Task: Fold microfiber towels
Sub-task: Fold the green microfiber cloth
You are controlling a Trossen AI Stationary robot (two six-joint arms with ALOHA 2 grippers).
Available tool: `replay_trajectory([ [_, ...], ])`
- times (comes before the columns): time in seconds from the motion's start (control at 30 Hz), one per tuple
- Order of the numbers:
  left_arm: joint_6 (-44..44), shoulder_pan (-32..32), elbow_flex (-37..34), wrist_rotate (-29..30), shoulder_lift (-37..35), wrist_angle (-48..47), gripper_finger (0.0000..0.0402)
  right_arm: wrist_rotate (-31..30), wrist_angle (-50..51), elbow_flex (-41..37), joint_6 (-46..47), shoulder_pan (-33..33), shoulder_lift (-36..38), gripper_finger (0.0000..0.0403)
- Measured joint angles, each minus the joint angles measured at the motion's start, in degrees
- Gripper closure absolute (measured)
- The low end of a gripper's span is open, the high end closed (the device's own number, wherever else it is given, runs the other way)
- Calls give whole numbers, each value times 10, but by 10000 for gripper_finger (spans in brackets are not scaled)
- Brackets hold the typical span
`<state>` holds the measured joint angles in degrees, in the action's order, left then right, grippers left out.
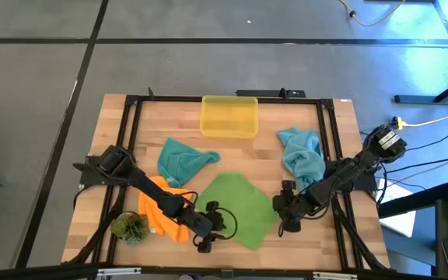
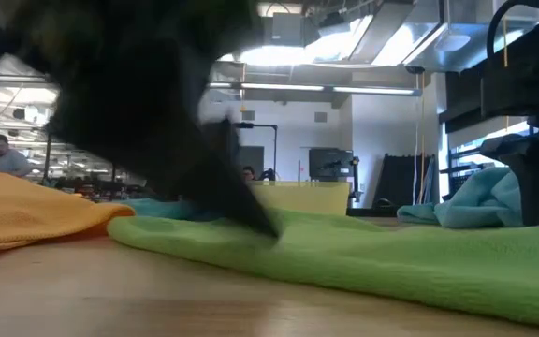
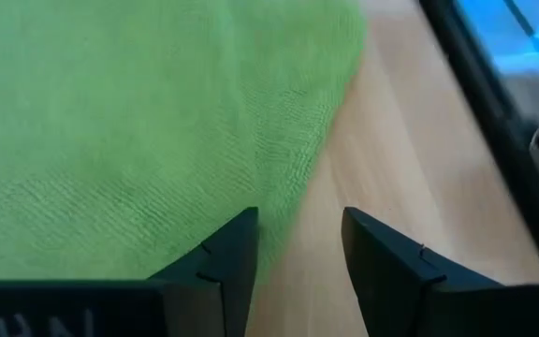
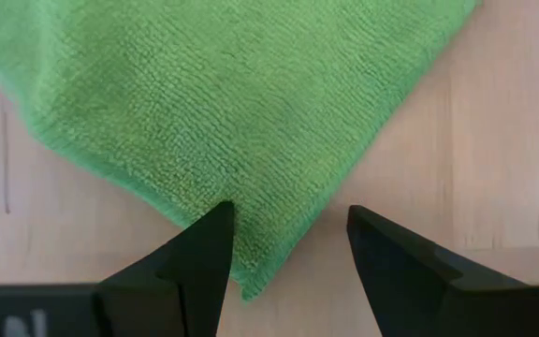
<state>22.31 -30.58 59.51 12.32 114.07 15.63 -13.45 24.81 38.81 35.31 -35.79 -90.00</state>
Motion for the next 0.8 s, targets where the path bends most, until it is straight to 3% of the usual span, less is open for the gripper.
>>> replay_trajectory([
  [0.17,-45,-2,6,67,-52,-3,253,1,40,18,-13,2,15,189],
  [0.33,-104,-7,23,77,-56,4,253,-17,78,49,-26,1,40,189],
  [0.5,-211,-14,90,76,8,9,253,-30,82,55,-43,8,45,189],
  [0.8,-359,-5,279,72,160,-5,252,-29,96,59,-41,20,55,189],
])
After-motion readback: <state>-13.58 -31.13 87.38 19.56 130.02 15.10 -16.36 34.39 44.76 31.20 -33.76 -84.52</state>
